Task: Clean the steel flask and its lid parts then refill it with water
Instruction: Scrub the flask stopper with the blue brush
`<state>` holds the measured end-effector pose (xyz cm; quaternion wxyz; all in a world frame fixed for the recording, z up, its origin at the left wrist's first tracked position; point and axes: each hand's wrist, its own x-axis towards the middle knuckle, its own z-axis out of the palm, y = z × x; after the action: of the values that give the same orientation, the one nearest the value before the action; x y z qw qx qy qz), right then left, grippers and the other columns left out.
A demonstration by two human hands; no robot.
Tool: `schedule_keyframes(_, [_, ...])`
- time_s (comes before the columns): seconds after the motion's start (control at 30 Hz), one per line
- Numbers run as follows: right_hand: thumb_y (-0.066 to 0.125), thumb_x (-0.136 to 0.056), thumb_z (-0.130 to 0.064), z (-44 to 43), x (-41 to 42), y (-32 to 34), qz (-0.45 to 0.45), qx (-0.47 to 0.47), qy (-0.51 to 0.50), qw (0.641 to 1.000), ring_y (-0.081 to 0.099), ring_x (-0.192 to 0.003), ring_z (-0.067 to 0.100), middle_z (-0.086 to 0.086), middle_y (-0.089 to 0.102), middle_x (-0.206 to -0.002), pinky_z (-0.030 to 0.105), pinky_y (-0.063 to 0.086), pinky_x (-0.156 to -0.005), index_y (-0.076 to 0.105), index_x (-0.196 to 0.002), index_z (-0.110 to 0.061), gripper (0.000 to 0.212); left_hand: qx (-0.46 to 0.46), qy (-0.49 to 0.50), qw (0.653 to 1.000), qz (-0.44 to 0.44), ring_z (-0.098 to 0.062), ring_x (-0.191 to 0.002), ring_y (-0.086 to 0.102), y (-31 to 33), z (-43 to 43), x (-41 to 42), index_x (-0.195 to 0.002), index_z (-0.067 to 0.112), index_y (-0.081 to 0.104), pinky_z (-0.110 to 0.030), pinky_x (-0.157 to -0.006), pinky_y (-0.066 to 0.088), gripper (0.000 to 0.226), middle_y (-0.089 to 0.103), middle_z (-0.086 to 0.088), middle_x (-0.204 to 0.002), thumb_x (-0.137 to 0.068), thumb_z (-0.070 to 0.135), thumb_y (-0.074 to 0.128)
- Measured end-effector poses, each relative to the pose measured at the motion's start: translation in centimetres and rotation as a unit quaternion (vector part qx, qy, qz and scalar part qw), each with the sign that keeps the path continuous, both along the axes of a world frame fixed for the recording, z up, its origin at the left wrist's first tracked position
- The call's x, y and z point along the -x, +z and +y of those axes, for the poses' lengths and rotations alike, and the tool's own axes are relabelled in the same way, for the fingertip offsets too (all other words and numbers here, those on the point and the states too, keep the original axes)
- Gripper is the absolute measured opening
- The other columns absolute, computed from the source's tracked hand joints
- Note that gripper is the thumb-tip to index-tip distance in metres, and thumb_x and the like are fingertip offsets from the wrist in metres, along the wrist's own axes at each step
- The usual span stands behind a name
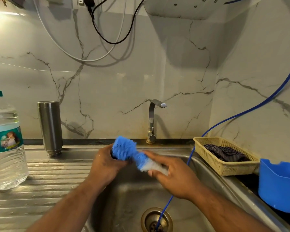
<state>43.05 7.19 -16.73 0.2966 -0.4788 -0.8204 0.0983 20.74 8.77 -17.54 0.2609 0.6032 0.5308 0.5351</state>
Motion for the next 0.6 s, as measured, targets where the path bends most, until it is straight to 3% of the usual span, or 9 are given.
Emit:
schedule_keyframes(0.07, [0.059,-0.098,-0.047,0.2,-0.1,0.1,0.014,-0.013,-0.023,1.000,0.056,-0.111,-0.003,-0.022,0.058,-0.140,0.023,0.050,-0.094,0.027,-0.144,-0.068,0.060,0.000,-0.004,1.000,-0.005,-0.008,-0.086,0.073,0.0,-0.2,-0.1,-0.109,0.028,0.070,-0.029,-0.076,0.062,0.038,0.077,0.004,-0.094,-0.075,0.028,0.088])
schedule_keyframes(0.17, [0.063,-0.096,-0.045,-0.1,-0.1,0.0,0.020,0.020,0.019,0.999,0.057,-0.115,-0.003,-0.025,0.056,-0.142,0.031,0.051,-0.100,0.031,-0.142,-0.070,0.062,0.008,0.011,1.000,-0.006,-0.010,-0.087,0.072,-0.1,0.1,0.1,-0.106,0.022,0.071,-0.036,-0.082,0.062,0.031,0.076,0.001,-0.092,-0.078,0.018,0.085])
schedule_keyframes(0.3, [0.064,-0.096,-0.042,0.5,-0.5,-0.1,0.064,0.019,-0.010,0.998,0.055,-0.120,-0.001,-0.021,0.055,-0.144,0.032,0.050,-0.104,0.034,-0.145,-0.063,0.061,0.013,-0.024,1.000,-0.010,-0.007,-0.081,0.072,-0.2,0.1,0.1,-0.106,0.026,0.071,-0.022,-0.067,0.057,0.029,0.076,0.003,-0.090,-0.080,0.030,0.084])
schedule_keyframes(0.4, [0.067,-0.095,-0.038,0.5,-0.4,-0.3,0.067,0.052,0.030,0.996,0.054,-0.123,-0.001,-0.023,0.052,-0.147,0.033,0.049,-0.107,0.035,-0.142,-0.066,0.063,0.054,-0.023,0.998,-0.021,-0.014,-0.095,0.070,-0.6,0.6,-0.1,-0.112,0.023,0.066,-0.036,-0.084,0.059,0.020,0.074,-0.001,-0.100,-0.093,0.018,0.070])
schedule_keyframes(0.47, [0.068,-0.095,-0.037,0.9,-0.5,-0.3,0.095,0.044,0.005,0.994,0.054,-0.124,0.000,-0.020,0.053,-0.146,0.035,0.048,-0.107,0.036,-0.142,-0.064,0.063,0.082,-0.047,0.994,-0.062,-0.018,-0.099,0.069,-0.9,1.2,-0.2,-0.123,0.023,0.060,-0.037,-0.082,0.055,0.022,0.073,-0.004,-0.108,-0.101,0.028,0.059])
schedule_keyframes(0.6, [0.070,-0.094,-0.032,0.9,-0.5,-0.3,0.144,0.059,0.032,0.987,0.047,-0.133,-0.004,-0.025,0.048,-0.148,0.029,0.042,-0.113,0.040,-0.137,-0.065,0.062,0.098,-0.111,0.956,-0.255,-0.020,-0.078,0.059,-0.4,1.2,-1.1,-0.123,0.015,0.057,-0.034,-0.068,0.044,0.032,0.066,-0.014,-0.098,-0.111,0.033,0.033])
